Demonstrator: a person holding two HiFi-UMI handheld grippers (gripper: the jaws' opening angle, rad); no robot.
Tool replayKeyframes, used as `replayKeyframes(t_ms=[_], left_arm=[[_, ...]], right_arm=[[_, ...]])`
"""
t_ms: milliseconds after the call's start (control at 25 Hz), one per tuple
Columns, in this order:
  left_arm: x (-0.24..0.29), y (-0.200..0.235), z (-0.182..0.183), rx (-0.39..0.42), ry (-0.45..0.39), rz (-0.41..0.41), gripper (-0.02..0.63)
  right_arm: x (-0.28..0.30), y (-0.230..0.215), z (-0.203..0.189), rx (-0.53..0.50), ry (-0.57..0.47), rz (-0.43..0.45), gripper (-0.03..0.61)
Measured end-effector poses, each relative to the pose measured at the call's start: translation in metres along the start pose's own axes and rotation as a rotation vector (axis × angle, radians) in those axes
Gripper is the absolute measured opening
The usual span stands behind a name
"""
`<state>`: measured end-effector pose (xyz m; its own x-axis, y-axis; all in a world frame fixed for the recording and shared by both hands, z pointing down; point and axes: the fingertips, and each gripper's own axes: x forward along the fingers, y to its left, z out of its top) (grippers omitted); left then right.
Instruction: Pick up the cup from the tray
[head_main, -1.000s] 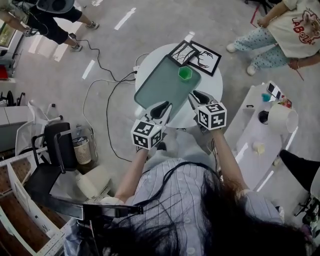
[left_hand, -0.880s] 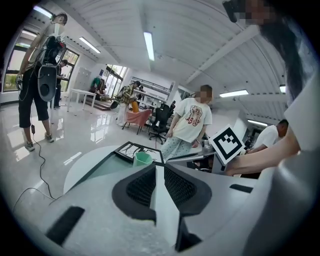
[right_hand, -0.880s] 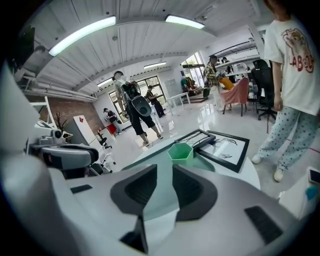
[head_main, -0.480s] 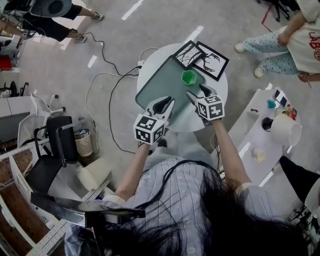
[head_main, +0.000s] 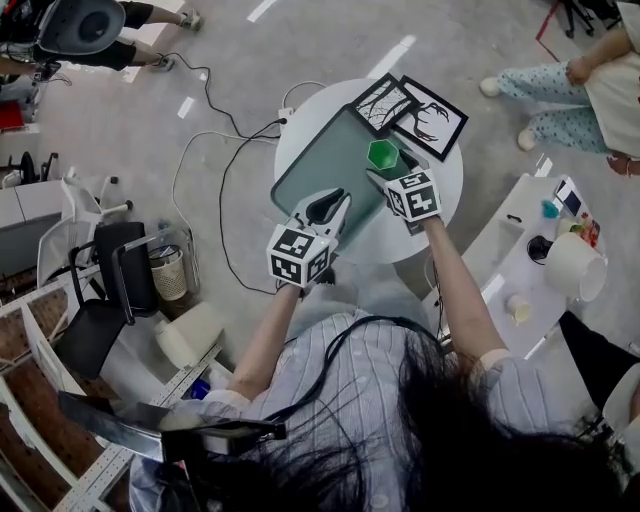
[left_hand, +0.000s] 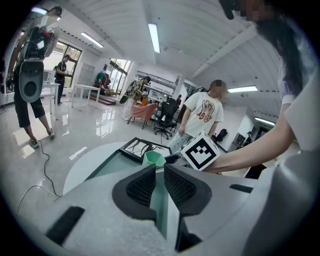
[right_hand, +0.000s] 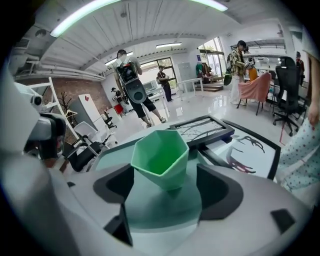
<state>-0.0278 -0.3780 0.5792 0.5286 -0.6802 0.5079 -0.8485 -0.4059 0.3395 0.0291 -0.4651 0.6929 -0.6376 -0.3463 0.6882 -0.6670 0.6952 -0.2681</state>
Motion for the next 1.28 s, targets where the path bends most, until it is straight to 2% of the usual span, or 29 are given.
replayKeyframes(t_ms=[200,720,800,840,1280], left_arm=[[-0.001,0.007,-0.002,-0.009,0.007,0.015,0.051],[-0.015,0.018,-0.006,-0.012,0.017,0.049,0.051],[-0.018,0.019,-0.008,-0.013,0.022,0.055,0.051],[-0.019,0.020,-0.010,-0.014,0.023,0.058,0.051],[-0.038,0.023,-0.019,-0.008,0.024,0.064,0.051]], right_arm=[[0.016,-0.003,-0.008,-0.051,0.043,-0.007,0.367],[0.033,-0.007,-0.003,-0.138,0.039,-0.062,0.364],[0.034,-0.005,-0.002,-0.166,0.035,-0.060,0.350],[0.033,-0.004,-0.002,-0.173,0.028,-0.063,0.314],[0.013,0.006,0.008,-0.155,-0.038,-0.083,0.305]])
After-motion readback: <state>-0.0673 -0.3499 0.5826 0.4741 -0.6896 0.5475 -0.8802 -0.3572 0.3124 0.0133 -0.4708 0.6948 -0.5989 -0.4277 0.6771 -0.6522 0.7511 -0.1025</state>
